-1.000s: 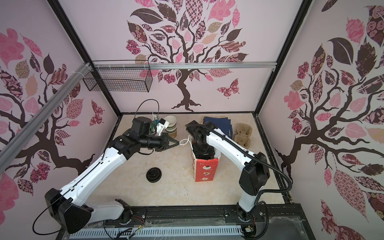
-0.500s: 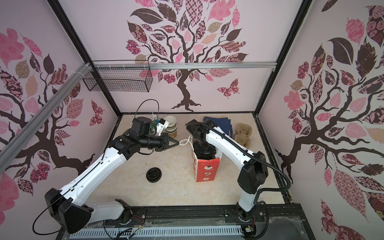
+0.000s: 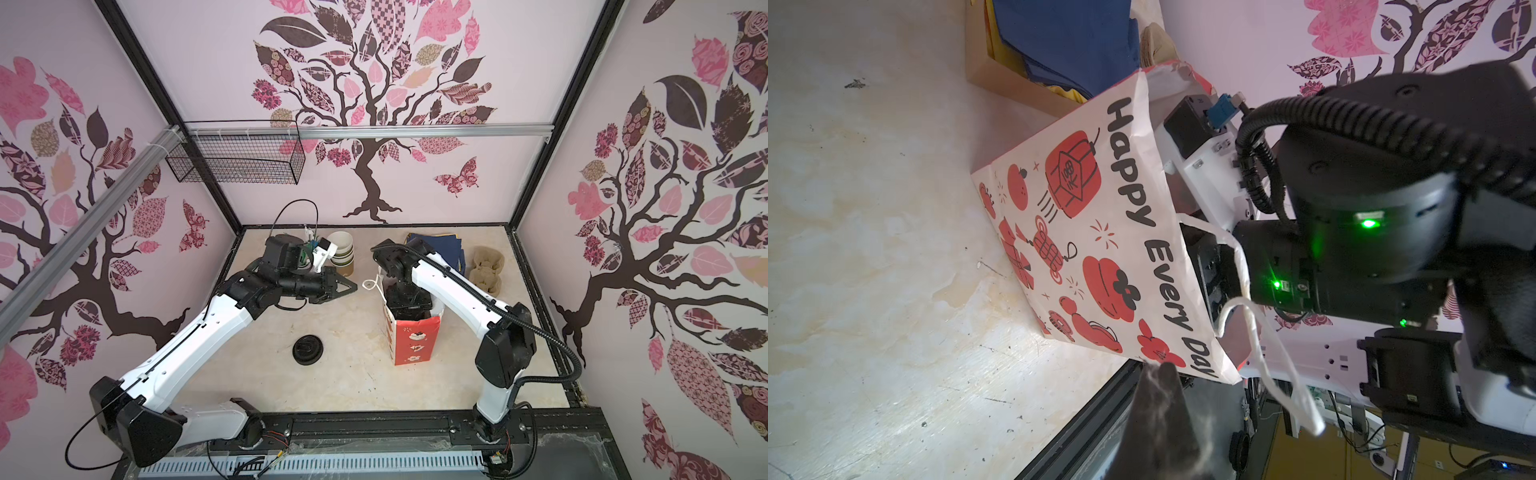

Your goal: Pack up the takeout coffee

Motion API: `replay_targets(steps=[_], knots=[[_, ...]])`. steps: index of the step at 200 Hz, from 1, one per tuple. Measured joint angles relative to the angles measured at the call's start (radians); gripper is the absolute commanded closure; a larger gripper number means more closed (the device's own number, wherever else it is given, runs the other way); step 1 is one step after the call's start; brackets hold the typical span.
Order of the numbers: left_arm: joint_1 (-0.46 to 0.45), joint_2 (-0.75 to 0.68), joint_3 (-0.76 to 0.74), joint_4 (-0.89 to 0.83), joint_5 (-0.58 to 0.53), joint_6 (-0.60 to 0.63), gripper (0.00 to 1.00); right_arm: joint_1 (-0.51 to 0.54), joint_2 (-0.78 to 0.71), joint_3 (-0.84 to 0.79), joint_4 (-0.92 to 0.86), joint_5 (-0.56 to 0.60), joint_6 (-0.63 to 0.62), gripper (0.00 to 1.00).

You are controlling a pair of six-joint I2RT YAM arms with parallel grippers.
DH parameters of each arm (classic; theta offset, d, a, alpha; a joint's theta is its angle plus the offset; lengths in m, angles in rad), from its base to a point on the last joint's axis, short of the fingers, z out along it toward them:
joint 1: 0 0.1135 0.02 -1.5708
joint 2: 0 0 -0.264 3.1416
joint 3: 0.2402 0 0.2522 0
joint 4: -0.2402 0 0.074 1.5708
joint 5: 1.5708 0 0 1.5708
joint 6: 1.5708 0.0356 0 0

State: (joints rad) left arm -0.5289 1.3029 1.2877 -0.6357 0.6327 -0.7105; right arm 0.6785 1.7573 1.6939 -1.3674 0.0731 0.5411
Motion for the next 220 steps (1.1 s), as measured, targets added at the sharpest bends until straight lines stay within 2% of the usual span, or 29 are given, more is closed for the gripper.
replay_targets(steps=[22,43,64,112,136,178,220], knots=[[0.000,-0.004,0.001,0.025,0.027,0.000,0.64,0.000,0.000,0.000,0.002,0.000,0.000,0.31],[0.000,-0.013,0.006,0.051,0.060,-0.011,0.47,0.000,0.000,0.000,0.002,0.000,0.000,0.31],[-0.003,-0.021,0.008,0.076,0.093,-0.022,0.40,0.000,0.000,0.000,0.002,0.000,0.000,0.31],[-0.050,-0.008,0.035,0.091,0.125,-0.019,0.39,0.000,0.000,0.000,0.002,-0.001,0.000,0.31],[-0.067,0.011,0.055,0.114,0.130,-0.020,0.47,0.000,0.000,0.000,0.002,-0.001,0.000,0.31],[-0.069,0.072,0.095,0.071,0.094,0.017,0.84,0.000,0.000,0.002,0.000,0.000,0.001,0.31],[-0.069,0.097,0.097,0.005,0.037,0.033,1.00,0.000,0.000,0.027,-0.024,0.001,0.001,0.31]])
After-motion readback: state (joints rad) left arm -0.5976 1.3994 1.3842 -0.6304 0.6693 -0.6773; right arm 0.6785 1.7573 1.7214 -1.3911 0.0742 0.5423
